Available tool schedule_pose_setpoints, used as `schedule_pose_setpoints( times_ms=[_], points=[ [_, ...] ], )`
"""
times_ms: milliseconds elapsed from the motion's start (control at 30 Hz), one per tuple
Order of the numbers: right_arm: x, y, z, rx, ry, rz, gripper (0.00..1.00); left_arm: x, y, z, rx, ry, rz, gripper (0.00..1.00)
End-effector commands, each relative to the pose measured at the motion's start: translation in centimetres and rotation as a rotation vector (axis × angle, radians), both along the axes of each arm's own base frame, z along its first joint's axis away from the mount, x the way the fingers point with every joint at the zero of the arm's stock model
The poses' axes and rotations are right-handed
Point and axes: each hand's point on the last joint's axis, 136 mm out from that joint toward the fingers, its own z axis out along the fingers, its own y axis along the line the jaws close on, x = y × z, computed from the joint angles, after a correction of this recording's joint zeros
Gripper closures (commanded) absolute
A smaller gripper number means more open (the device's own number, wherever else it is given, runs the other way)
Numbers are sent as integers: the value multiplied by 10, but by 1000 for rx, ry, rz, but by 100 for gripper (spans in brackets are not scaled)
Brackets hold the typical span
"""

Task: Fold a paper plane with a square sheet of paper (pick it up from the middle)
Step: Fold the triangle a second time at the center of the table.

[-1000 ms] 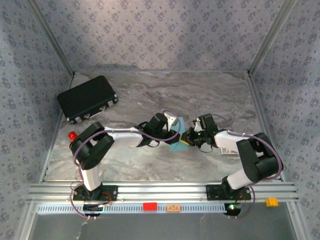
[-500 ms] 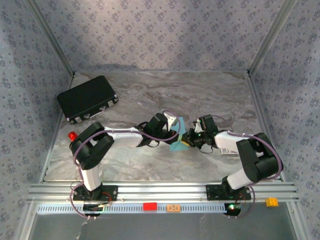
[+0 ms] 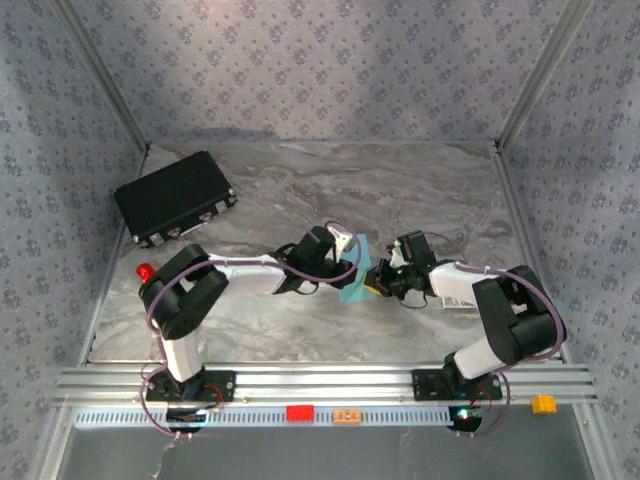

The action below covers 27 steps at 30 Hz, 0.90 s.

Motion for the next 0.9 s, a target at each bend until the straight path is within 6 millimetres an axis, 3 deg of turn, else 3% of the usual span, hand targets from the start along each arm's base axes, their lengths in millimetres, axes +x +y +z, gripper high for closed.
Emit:
schedule_pose_setpoints(
  times_ms=[0,500,867],
  points=[
    [-3,-4,-8,-29,20,7,87,2,0,5,-2,-9,1,100],
    [-1,1,-6,-13,19,4,88,1,1,5,-6,-8,6,100],
    [-10,-10,-25,-97,63,8,89,3,3,0,16,-12,8,100]
  ],
)
